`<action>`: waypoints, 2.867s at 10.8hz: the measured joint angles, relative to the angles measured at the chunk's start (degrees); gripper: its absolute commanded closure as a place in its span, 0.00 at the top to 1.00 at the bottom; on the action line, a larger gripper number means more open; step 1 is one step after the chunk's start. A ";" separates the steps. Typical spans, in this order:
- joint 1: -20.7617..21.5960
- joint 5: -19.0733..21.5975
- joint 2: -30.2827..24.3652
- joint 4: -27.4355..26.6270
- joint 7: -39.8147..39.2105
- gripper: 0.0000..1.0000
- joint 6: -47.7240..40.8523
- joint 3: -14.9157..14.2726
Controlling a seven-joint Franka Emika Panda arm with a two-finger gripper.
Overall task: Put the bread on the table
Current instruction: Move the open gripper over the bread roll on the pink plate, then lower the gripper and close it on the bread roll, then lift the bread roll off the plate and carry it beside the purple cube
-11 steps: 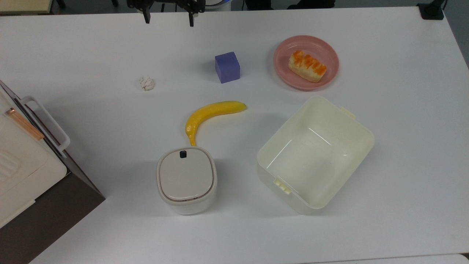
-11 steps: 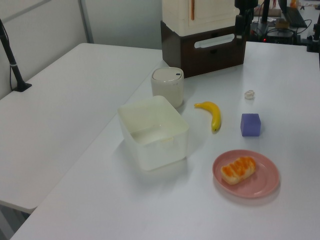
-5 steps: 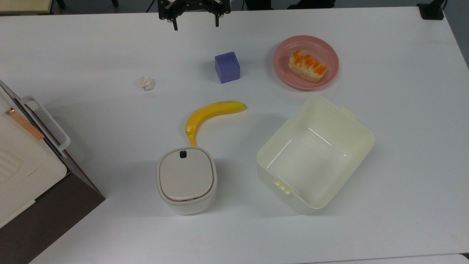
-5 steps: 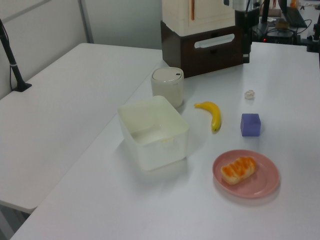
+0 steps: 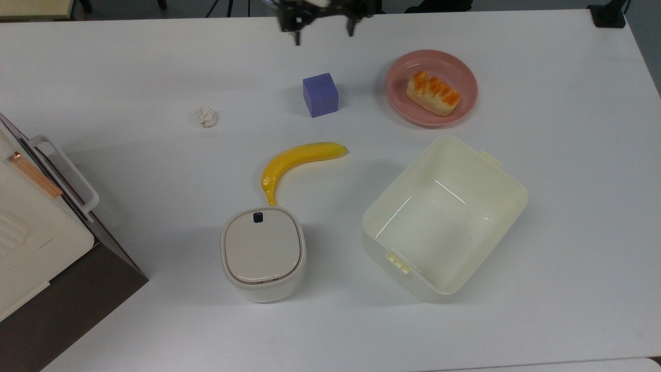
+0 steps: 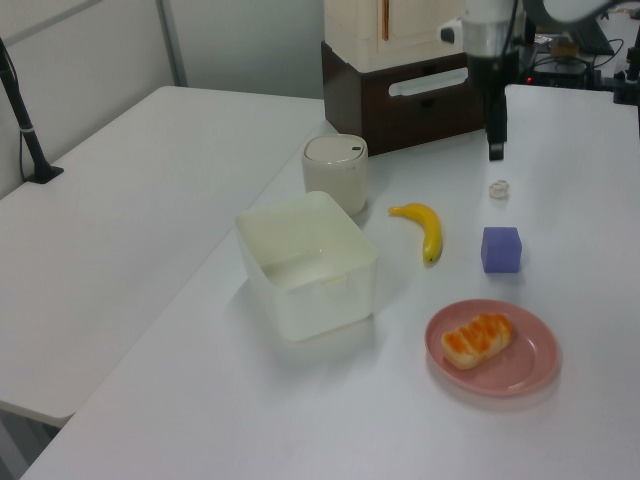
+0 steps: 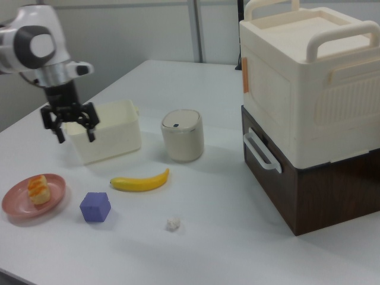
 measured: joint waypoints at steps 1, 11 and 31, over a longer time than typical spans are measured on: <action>0.60 -0.95 0.10 -0.81 2.36 1.00 0.69 3.45; 5.97 -5.70 12.41 -2.58 16.77 1.00 8.37 20.52; 1.63 -4.87 10.63 1.64 4.70 0.00 4.15 19.81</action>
